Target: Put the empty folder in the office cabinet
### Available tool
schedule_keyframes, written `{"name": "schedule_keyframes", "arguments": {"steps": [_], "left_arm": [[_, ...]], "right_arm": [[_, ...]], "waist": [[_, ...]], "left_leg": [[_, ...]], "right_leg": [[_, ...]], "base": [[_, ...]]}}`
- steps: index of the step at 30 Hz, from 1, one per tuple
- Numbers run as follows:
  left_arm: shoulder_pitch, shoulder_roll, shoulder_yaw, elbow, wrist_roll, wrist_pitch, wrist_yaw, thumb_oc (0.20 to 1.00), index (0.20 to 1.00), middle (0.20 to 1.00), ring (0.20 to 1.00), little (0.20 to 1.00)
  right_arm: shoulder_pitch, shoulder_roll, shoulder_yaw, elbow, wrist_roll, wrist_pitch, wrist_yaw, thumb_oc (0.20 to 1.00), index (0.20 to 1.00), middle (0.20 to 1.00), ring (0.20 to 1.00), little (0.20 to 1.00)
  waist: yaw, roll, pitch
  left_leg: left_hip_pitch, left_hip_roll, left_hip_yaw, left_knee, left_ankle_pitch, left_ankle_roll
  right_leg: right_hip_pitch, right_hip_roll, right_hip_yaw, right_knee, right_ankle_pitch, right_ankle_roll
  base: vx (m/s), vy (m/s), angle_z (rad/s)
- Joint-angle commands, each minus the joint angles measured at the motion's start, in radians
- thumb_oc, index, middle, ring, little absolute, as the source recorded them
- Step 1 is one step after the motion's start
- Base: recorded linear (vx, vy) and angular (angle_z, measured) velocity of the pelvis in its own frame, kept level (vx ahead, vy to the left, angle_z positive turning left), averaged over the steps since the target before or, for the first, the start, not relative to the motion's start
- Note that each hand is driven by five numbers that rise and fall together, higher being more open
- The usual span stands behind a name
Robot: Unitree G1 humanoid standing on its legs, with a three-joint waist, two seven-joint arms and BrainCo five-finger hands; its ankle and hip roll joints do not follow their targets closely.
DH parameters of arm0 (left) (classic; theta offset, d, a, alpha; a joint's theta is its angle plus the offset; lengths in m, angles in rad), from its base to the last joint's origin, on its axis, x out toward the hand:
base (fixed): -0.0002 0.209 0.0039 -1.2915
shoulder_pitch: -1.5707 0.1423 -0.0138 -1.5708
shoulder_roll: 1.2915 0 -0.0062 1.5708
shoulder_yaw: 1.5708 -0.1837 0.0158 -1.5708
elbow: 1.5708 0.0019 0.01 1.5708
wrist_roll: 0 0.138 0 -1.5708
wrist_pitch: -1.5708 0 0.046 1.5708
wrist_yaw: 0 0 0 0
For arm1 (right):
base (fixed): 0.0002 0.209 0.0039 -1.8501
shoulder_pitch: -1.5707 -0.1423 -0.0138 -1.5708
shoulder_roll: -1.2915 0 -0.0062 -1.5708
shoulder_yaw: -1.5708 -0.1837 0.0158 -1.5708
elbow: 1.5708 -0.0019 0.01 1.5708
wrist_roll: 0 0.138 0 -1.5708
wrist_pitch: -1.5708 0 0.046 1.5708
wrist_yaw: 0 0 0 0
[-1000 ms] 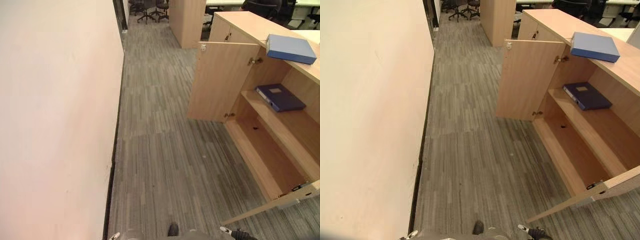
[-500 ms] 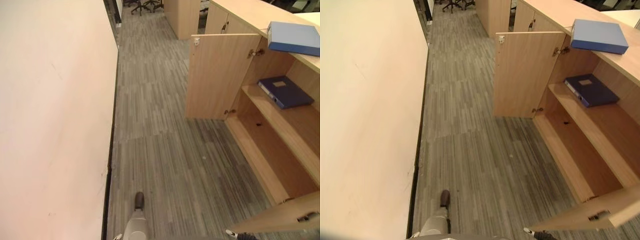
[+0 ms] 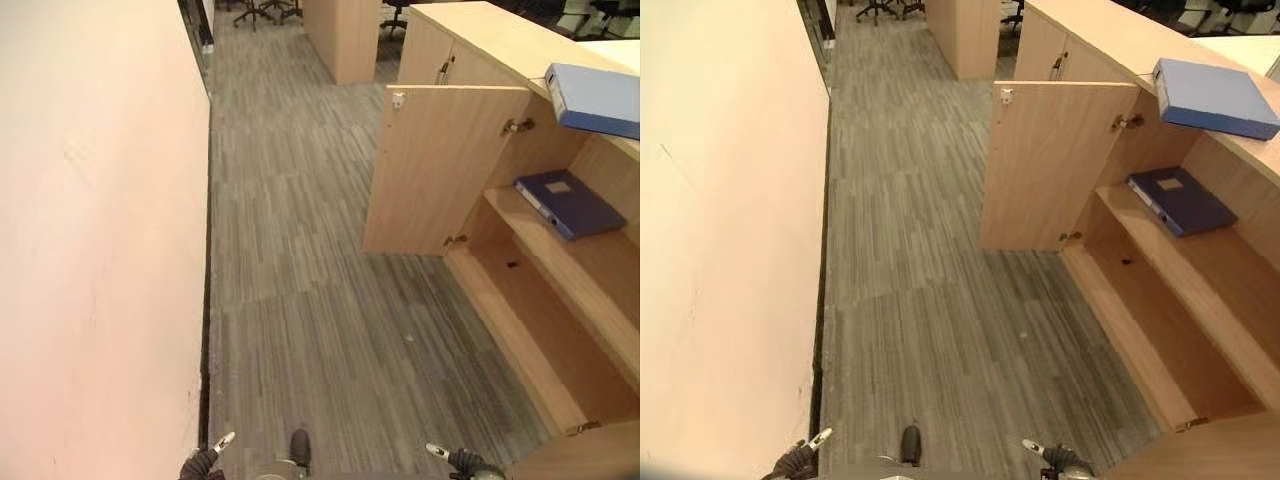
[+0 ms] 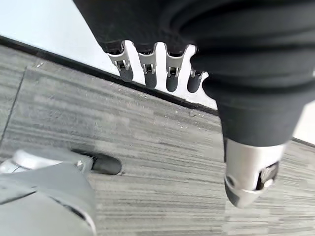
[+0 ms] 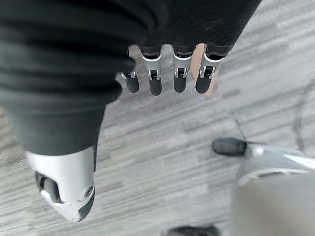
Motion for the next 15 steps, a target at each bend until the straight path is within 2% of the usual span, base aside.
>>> {"name": "schedule_keyframes", "arguments": {"steps": [1,2,3,4,5,6,7,8,9,10,11,13,14,15], "left_arm": [[0.029,0.025,0.018,0.028,0.012,-0.016,0.005,1.0,1.0,1.0,1.0,1.0],[0.029,0.025,0.018,0.028,0.012,-0.016,0.005,1.0,1.0,1.0,1.0,1.0],[0.032,0.025,0.023,0.031,0.016,-0.011,0.003,1.0,1.0,1.0,1.0,1.0],[0.032,0.027,0.025,0.032,0.017,-0.01,0.002,1.0,1.0,1.0,1.0,1.0],[0.033,0.03,0.026,0.037,0.024,-0.007,0.0,1.0,1.0,1.0,1.0,1.0],[0.033,0.03,0.026,0.037,0.024,-0.007,-0.001,1.0,1.0,1.0,1.0,1.0],[0.036,0.034,0.029,0.041,0.028,-0.003,-0.002,1.0,1.0,1.0,1.0,1.0],[0.038,0.041,0.033,0.042,0.03,0.001,0.0,1.0,1.0,1.0,1.0,1.0],[0.035,0.045,0.032,0.041,0.031,0.001,-0.001,1.0,1.0,1.0,1.0,1.0],[0.034,0.045,0.032,0.04,0.032,0.001,-0.001,1.0,1.0,1.0,1.0,1.0],[0.028,0.048,0.03,0.04,0.031,0.001,-0.003,1.0,1.0,1.0,1.0,1.0],[0.025,0.047,0.024,0.039,0.031,0.001,-0.004,1.0,1.0,1.0,1.0,1.0],[0.025,0.047,0.025,0.039,0.031,0.001,-0.004,1.0,1.0,1.0,1.0,1.0],[0.024,0.046,0.023,0.038,0.038,0.003,-0.005,1.0,1.0,1.0,1.0,1.0]], "right_arm": [[-0.006,-0.023,-0.013,-0.015,-0.021,0.003,0.002,1.0,1.0,1.0,1.0,1.0],[-0.006,-0.023,-0.013,-0.015,-0.021,0.003,0.002,1.0,1.0,1.0,1.0,1.0],[-0.003,-0.023,-0.015,-0.018,-0.024,0.005,0.004,1.0,1.0,1.0,1.0,1.0],[-0.004,-0.024,-0.017,-0.02,-0.024,0.005,0.004,1.0,1.0,1.0,1.0,1.0],[-0.003,-0.024,-0.02,-0.023,-0.025,0.005,0.002,1.0,1.0,1.0,1.0,1.0],[-0.003,-0.024,-0.02,-0.023,-0.025,0.005,0.002,1.0,1.0,1.0,1.0,1.0],[-0.001,-0.022,-0.02,-0.027,-0.028,0.005,0.002,1.0,1.0,1.0,1.0,1.0],[-0.005,-0.02,-0.013,-0.037,-0.029,0.004,-0.001,1.0,1.0,1.0,1.0,1.0],[-0.008,-0.021,-0.011,-0.042,-0.027,0.002,-0.001,1.0,1.0,1.0,1.0,1.0],[-0.01,-0.021,-0.011,-0.042,-0.026,0.002,-0.002,1.0,1.0,1.0,1.0,1.0],[-0.023,-0.024,-0.007,-0.049,-0.024,-0.001,-0.001,1.0,1.0,1.0,1.0,1.0],[-0.038,-0.029,0.004,-0.058,-0.023,-0.003,-0.002,1.0,1.0,1.0,1.0,1.0],[-0.039,-0.029,0.005,-0.058,-0.023,-0.003,-0.002,1.0,1.0,1.0,1.0,1.0],[-0.042,-0.029,0.016,-0.058,-0.029,-0.003,0.0,1.0,1.0,1.0,1.0,1.0]], "waist": [[0.014,-0.002,-0.01],[0.014,-0.002,-0.01],[0.017,-0.003,-0.011],[0.018,0.0,-0.008],[0.021,0.003,-0.006],[0.02,0.002,-0.004],[0.026,0.006,-0.002],[0.03,0.004,0.007],[0.029,0.006,0.014],[0.026,0.01,0.02],[0.013,0.024,0.038],[-0.006,0.03,0.067],[-0.006,0.032,0.07],[-0.015,0.03,0.082]], "left_leg": [[-0.042,0.011,-0.019,0.072,-0.095,-0.037],[-0.042,0.011,-0.018,0.072,-0.095,-0.037],[-0.014,-0.018,-0.018,0.057,-0.111,-0.023],[-0.004,-0.026,-0.018,0.055,-0.118,-0.016],[0.012,-0.032,-0.014,0.051,-0.129,-0.012],[0.014,-0.033,-0.015,0.05,-0.129,-0.011],[0.03,-0.035,-0.006,0.047,-0.144,-0.009],[0.072,-0.03,0.006,0.03,-0.174,-0.013],[0.082,-0.022,0.01,0.026,-0.178,-0.015],[0.074,-0.017,0.016,0.034,-0.167,-0.014],[0.095,0.006,0.014,0.033,-0.175,-0.018],[0.134,0.013,0.007,0.037,-0.188,-0.02],[0.137,0.015,0.007,0.037,-0.189,-0.021],[0.157,0.013,0.0,0.04,-0.198,-0.022]], "right_leg": [[-0.05,-0.119,-0.028,0.071,0.146,0.094],[-0.05,-0.12,-0.028,0.071,0.146,0.094],[-0.069,-0.163,-0.046,0.14,0.212,0.091],[-0.078,-0.179,-0.061,0.177,0.242,0.085],[-0.082,-0.198,-0.091,0.208,0.259,0.073],[-0.08,-0.2,-0.092,0.209,0.259,0.074],[-0.089,-0.227,-0.137,0.241,0.28,0.064],[-0.09,-0.256,-0.217,0.257,0.287,0.069],[-0.103,-0.243,-0.245,0.246,0.264,0.064],[-0.099,-0.241,-0.267,0.24,0.27,0.046],[-0.157,-0.186,-0.286,0.227,0.204,0.031],[-0.227,-0.132,-0.293,0.182,0.188,0.027],[-0.223,-0.129,-0.293,0.181,0.188,0.026],[-0.244,-0.104,-0.289,0.142,0.195,0.03]], "base": [[0.08,0.129,0.02],[0.11,0.182,-0.01],[0.1,0.184,0.0],[0.14,0.256,0.04],[0.07,0.137,0.08],[0.1,0.133,0.08],[0.2,0.104,-0.03],[0.23,0.111,-0.13],[0.12,0.045,-0.17],[0.05,-0.003,-0.15],[0.07,-0.021,-0.01],[0.15,-0.03,0.06],[0.14,-0.047,-0.07],[0.19,-0.08,-0.01]]}}
